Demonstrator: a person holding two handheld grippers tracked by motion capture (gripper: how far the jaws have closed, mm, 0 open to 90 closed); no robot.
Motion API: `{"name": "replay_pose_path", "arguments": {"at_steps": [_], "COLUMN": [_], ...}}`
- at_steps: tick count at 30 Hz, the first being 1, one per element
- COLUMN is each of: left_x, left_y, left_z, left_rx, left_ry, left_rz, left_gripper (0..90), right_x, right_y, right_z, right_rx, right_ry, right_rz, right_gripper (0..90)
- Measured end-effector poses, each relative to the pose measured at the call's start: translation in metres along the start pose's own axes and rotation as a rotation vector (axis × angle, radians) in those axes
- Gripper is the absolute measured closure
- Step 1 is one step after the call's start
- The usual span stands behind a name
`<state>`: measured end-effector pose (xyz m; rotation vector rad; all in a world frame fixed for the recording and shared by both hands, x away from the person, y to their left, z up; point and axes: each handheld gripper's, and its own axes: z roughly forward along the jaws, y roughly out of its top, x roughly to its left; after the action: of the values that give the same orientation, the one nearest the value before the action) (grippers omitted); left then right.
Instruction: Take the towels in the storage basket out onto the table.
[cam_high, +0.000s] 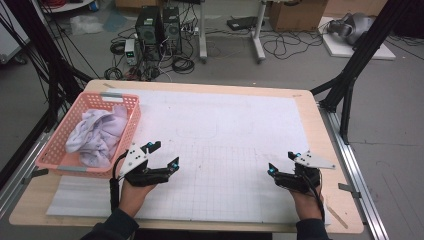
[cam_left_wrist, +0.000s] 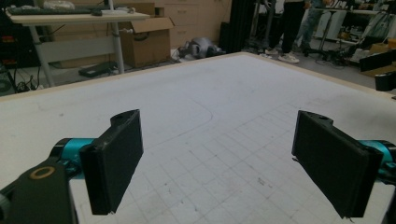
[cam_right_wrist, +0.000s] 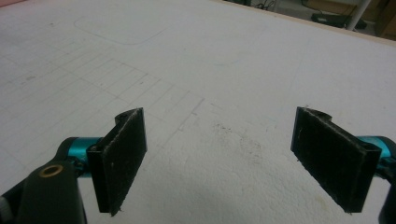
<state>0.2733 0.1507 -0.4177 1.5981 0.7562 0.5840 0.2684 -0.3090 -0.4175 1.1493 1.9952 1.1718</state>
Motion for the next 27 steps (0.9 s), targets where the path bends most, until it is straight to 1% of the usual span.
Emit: {"name": "replay_pose_path", "arguments": {"at_steps": [3,9,11,12,13,15,16,18,19,20,22,23,25,27], "left_x": [-0.001,0.002,0.003,0.003,0.003,0.002,0.001,0.002,0.003,0.003,0.006,0.009,0.015,0.022], "left_y": [0.004,0.008,0.010,0.012,0.014,0.020,0.024,0.032,0.041,0.041,0.051,0.056,0.063,0.068], "left_z": [-0.002,-0.005,-0.005,-0.006,-0.006,-0.008,-0.009,-0.012,-0.016,-0.016,-0.021,-0.025,-0.030,-0.036], "left_rx": [-0.010,-0.016,-0.019,-0.022,-0.026,-0.033,-0.041,-0.054,-0.063,-0.063,-0.073,-0.075,-0.081,-0.072], "left_ry": [0.000,0.003,-0.009,-0.025,-0.032,-0.037,-0.043,-0.058,-0.064,-0.064,-0.052,-0.045,-0.042,-0.036], "left_rz": [0.006,0.000,-0.004,-0.007,-0.009,-0.001,-0.007,0.000,0.009,0.009,0.011,0.003,-0.029,-0.030], "left_gripper": [16.9,17.2,17.2,17.2,17.2,17.2,17.2,17.2,17.2,17.2,17.2,17.1,17.1,16.9], "right_x": [0.000,0.000,0.000,0.000,0.000,0.000,0.000,0.000,0.000,0.000,0.000,0.000,0.000,0.000], "right_y": [0.000,0.000,0.000,0.000,0.000,0.000,0.000,0.000,0.000,0.000,0.000,0.000,0.000,0.000], "right_z": [0.001,0.002,0.003,0.003,0.003,0.004,0.004,0.005,0.005,0.005,0.003,0.003,0.003,0.003], "right_rx": [0.000,0.000,0.000,0.000,-0.001,0.000,0.001,0.007,0.004,0.004,0.001,-0.001,-0.002,-0.001], "right_ry": [0.001,0.004,0.004,0.004,0.004,0.006,0.005,0.006,0.007,0.007,0.002,0.001,0.001,0.002], "right_rz": [-0.001,-0.010,-0.009,-0.009,-0.010,-0.008,-0.011,-0.009,-0.011,-0.011,-0.007,-0.006,-0.002,-0.002], "right_gripper": [17.0,17.0,17.0,17.0,17.0,17.0,17.0,17.0,17.0,17.0,17.0,17.0,17.0,17.0]}}
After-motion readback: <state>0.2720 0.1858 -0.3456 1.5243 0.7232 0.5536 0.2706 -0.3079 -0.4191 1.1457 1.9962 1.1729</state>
